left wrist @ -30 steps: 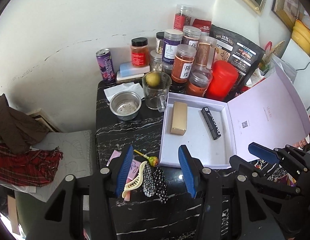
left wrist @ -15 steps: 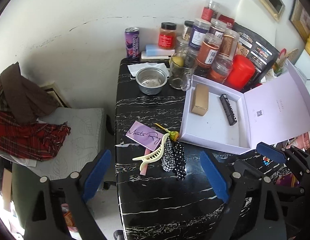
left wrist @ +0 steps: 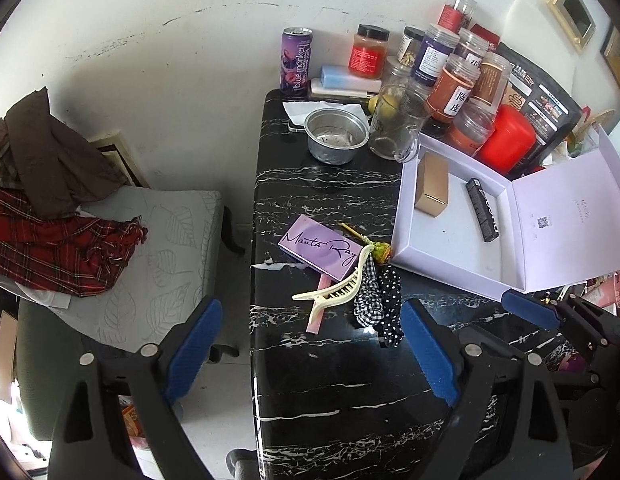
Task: Organize rigid objects
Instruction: 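Grasp the purple Manta Ray card with the left tool and lift it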
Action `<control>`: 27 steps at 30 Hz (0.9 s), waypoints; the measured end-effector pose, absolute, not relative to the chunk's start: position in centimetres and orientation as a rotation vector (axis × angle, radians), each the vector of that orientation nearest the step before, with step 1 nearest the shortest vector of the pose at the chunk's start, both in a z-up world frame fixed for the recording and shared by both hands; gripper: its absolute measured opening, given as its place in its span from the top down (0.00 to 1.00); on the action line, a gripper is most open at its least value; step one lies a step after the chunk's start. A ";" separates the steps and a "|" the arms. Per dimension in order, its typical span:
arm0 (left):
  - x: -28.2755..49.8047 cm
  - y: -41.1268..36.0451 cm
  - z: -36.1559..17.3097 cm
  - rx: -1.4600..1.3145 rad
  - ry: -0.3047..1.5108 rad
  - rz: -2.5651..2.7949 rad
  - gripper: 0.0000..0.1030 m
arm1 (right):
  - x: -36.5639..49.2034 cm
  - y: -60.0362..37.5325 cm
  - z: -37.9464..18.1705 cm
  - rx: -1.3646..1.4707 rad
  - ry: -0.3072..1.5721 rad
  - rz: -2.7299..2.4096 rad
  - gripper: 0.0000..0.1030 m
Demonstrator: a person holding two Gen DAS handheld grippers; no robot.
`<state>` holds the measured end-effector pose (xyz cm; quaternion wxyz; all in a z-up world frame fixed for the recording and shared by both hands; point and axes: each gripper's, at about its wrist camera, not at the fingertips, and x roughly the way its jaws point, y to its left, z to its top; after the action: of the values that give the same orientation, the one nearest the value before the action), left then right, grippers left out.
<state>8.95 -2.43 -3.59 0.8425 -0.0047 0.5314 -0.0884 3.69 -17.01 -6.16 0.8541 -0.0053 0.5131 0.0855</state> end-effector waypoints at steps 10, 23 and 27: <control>11.2 -2.2 -6.0 -0.013 1.150 -0.217 0.11 | 5.8 -17.1 -8.7 -0.002 1.126 0.207 0.44; 15.9 -3.5 -11.4 0.071 1.229 -0.305 0.11 | 8.9 -18.0 -12.9 0.021 1.215 0.205 0.38; 17.3 -4.1 -13.1 0.103 1.260 -0.353 0.06 | 9.8 -18.1 -14.2 0.028 1.246 0.211 0.38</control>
<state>17.26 -4.08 -13.12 0.7923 0.0477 0.5857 -0.1640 9.85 -18.11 -14.22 0.8069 0.0129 0.5823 0.0986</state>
